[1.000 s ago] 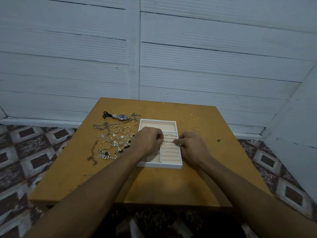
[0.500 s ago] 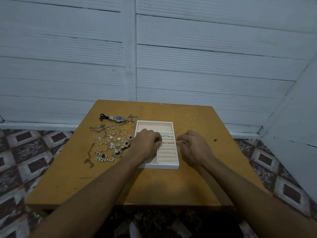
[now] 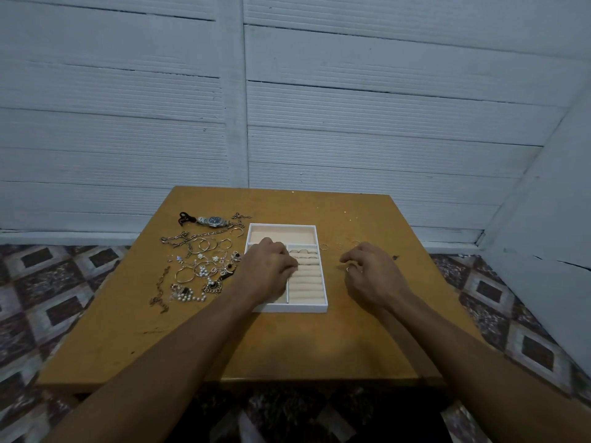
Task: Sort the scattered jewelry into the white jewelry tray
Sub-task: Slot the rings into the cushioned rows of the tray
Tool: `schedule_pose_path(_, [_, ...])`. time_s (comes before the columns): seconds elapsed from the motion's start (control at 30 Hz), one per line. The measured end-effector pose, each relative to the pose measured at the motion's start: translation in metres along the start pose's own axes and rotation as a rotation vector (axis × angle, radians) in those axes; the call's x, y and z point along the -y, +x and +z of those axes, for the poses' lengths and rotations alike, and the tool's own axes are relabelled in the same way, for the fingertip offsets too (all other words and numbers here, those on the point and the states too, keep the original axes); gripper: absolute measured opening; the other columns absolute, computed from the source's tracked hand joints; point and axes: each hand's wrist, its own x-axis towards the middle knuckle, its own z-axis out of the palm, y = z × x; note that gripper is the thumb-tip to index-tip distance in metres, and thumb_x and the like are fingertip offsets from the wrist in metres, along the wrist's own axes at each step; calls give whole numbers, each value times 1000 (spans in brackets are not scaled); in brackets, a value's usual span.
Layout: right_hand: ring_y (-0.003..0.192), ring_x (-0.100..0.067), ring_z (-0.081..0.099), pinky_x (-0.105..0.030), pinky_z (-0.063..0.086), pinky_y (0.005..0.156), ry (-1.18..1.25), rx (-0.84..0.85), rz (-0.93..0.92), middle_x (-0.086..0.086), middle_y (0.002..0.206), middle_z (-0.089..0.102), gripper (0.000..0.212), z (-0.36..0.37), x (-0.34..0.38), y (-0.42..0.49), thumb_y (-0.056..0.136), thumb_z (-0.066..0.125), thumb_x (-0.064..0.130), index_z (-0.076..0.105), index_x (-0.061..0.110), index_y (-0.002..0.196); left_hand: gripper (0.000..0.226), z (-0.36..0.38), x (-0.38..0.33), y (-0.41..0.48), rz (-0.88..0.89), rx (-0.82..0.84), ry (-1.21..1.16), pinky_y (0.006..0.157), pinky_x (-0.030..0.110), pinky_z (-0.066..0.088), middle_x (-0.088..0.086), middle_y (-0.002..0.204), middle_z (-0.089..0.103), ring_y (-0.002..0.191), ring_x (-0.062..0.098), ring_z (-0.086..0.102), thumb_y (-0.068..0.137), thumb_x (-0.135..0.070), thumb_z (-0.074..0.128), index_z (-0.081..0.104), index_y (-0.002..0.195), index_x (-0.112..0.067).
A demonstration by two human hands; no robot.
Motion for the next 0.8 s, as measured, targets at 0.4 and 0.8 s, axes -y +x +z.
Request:
schedule_pose_path(0.4, [108, -13, 52, -31, 46, 91, 6, 1, 22, 4, 115, 61, 26, 2, 1, 0, 92, 52, 21, 68, 23, 113, 40, -2, 6, -10, 48, 60, 76, 64, 34, 45, 1, 93, 64, 79, 22, 55, 79, -36, 43, 77, 100, -29])
schedule_pose_path(0.8, [92, -11, 57, -30, 51, 84, 156, -6, 159, -1, 120, 61, 24, -9, -16, 4, 93, 57, 19, 68, 20, 114, 36, 6, -10, 8, -40, 38, -101, 79, 39, 44, 1, 100, 65, 96, 23, 55, 79, -40, 50, 77, 93, -21])
